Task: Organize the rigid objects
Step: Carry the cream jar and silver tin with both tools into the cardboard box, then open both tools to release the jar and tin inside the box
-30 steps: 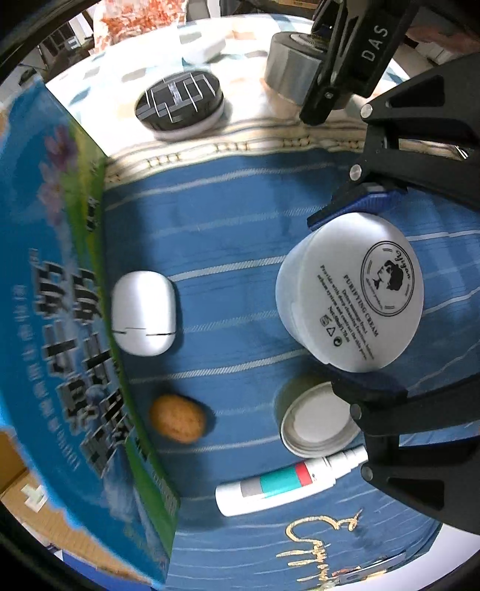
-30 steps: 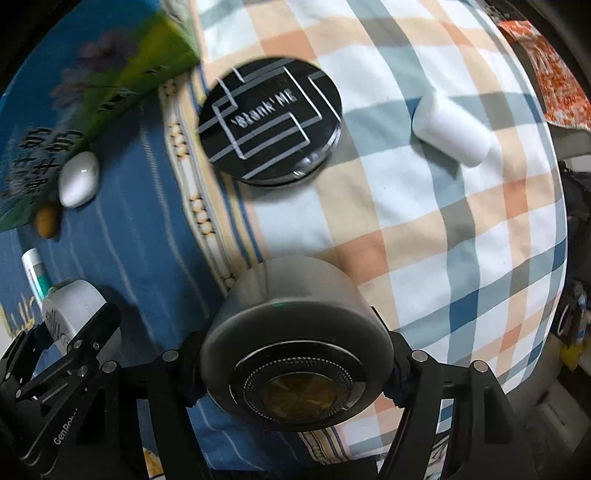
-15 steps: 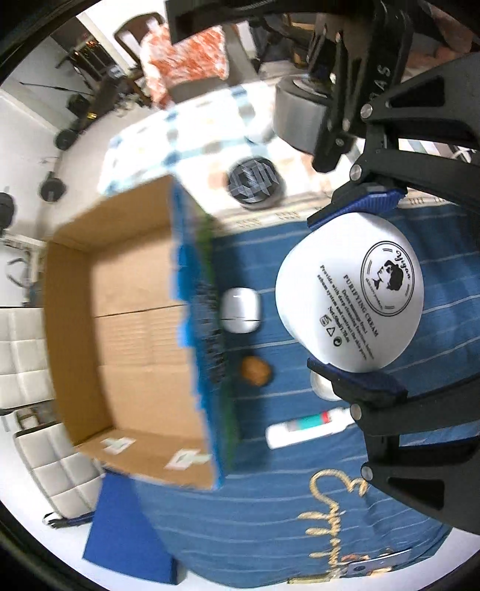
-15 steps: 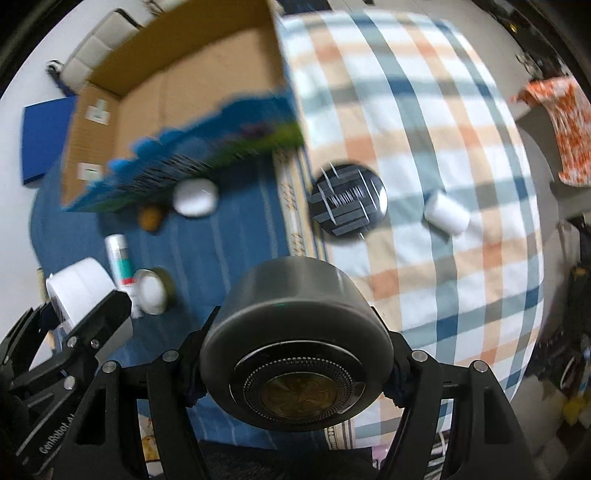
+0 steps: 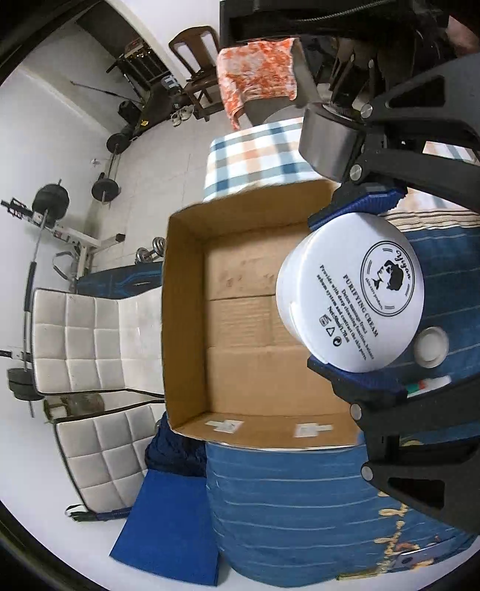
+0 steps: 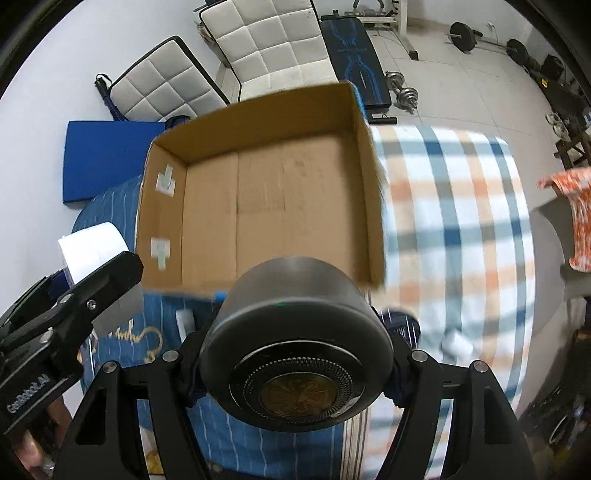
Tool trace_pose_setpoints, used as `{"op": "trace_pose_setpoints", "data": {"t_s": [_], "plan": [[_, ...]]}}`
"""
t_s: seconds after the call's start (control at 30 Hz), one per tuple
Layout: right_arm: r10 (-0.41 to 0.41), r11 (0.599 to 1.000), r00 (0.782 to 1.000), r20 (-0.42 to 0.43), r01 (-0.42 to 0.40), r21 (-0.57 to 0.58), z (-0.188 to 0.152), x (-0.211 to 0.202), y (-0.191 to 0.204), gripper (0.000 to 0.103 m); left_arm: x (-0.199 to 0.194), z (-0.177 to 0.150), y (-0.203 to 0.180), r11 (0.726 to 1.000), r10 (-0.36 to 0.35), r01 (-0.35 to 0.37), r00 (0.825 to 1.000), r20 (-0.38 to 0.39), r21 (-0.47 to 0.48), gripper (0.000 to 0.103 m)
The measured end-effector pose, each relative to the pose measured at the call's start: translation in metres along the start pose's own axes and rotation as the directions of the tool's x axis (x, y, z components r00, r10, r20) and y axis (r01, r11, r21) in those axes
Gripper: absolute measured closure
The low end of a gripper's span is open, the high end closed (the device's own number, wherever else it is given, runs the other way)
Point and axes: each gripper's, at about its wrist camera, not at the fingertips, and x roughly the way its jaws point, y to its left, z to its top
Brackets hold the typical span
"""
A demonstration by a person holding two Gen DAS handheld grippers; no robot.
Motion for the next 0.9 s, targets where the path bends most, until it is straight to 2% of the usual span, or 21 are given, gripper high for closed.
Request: {"op": "trace_pose_setpoints", "data": {"t_s": [0.2,0.43,0.6,0.9], "plan": [[-0.047,0.999,0.998,-0.042,0.046,-0.009,0.079,0.06,0.013,0.029,0.07,0.062,0.041,0.997,-0.045,0.038,0.994,-0.104,-0.071,0.038],[-0.121,0.991,0.989,-0.089,0.115,-0.072,0.142,0.135,0.024,0.029,0.173,0.102,0.085,0.974,-0.145,0.093,0.956,-0.255,-0.208,0.038],[-0.195,0.975,0.973,-0.125,0.177,-0.136,0.165,0.177,0.024,0.029,0.221,0.115,0.091,0.964,-0.18,0.102,0.93,-0.321,-0.244,0.037],[-0.213,0.971,0.956,-0.203,0.185,-0.149,0.186,0.221,0.015,0.029,0.254,0.118,0.09,0.977,-0.132,0.056,0.919,-0.371,-0.208,0.037]]}}
